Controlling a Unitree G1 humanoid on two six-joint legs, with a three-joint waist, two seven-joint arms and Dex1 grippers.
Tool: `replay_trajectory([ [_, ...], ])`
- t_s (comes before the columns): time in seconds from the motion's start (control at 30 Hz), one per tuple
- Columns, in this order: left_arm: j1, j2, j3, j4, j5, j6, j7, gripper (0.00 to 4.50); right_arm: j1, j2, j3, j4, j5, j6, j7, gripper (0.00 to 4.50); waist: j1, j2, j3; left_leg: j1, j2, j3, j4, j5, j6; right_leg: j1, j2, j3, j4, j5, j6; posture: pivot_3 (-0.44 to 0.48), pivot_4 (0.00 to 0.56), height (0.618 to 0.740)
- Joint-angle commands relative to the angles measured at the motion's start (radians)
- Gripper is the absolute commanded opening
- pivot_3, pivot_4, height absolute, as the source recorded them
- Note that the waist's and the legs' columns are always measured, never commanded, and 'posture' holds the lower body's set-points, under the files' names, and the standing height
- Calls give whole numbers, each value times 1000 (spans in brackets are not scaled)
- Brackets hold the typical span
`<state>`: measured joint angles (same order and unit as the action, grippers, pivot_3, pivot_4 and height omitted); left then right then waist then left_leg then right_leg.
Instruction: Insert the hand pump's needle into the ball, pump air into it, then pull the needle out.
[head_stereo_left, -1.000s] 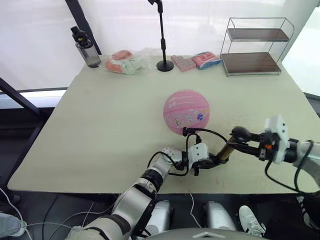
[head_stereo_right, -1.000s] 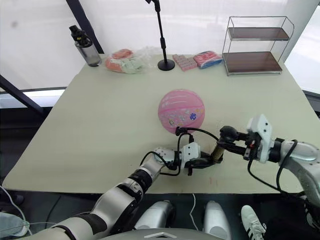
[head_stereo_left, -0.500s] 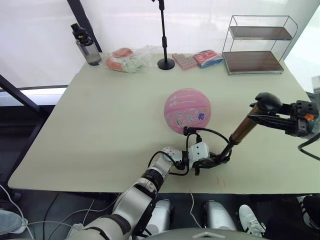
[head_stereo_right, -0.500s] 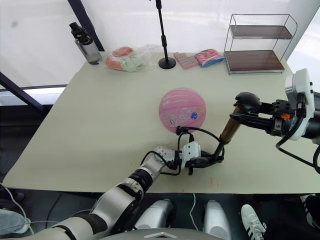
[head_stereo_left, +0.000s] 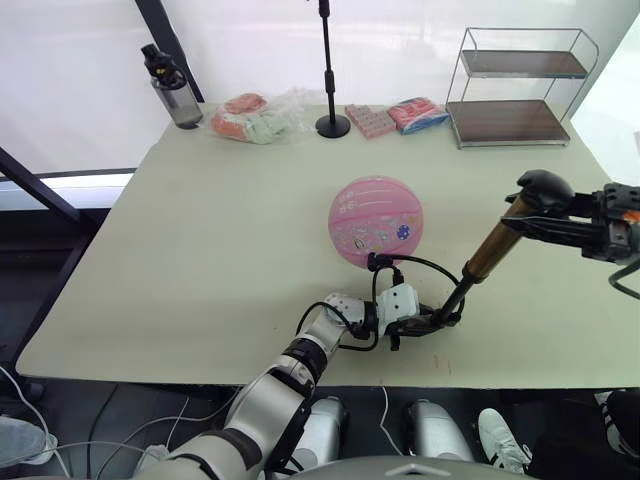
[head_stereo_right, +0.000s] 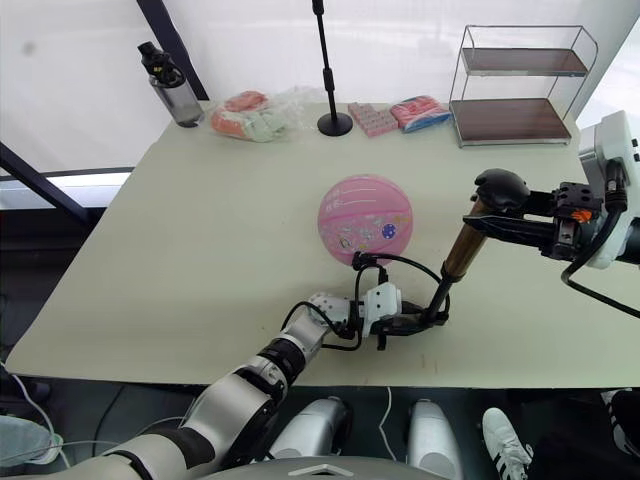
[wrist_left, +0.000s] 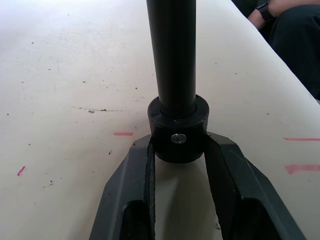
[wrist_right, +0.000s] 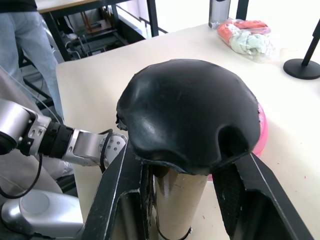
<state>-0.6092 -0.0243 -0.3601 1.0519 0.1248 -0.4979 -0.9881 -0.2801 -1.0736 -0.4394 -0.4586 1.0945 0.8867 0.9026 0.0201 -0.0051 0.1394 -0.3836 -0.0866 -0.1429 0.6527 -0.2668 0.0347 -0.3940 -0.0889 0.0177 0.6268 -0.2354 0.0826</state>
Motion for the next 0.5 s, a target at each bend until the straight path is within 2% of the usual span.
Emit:
replay_trajectory([
  [0.03, 43, 26, -24, 69, 47, 39, 3, 1095, 45, 44, 34, -52, -58, -53, -15, 1080, -1, 0, -1, 0, 0, 0, 0, 0, 0, 0, 0, 0, 0, 0, 0, 0, 150, 740],
  [0.3, 43, 26, -22, 66, 53, 39, 6, 1095, 194, 199, 166, -32, -240, -205, -34, 1080, -7, -1, -6, 5, 2, 0, 0, 0, 0, 4, 2, 0, 1, -1, 1, 0, 150, 740],
  [0.5, 44, 27, -20, 66, 54, 40, 7, 1095, 243, 285, 258, 4, -358, -308, -49, 1080, -10, 0, -11, 7, 2, 1, 0, 0, 0, 5, 3, 1, 1, 0, 1, 0, 150, 740],
])
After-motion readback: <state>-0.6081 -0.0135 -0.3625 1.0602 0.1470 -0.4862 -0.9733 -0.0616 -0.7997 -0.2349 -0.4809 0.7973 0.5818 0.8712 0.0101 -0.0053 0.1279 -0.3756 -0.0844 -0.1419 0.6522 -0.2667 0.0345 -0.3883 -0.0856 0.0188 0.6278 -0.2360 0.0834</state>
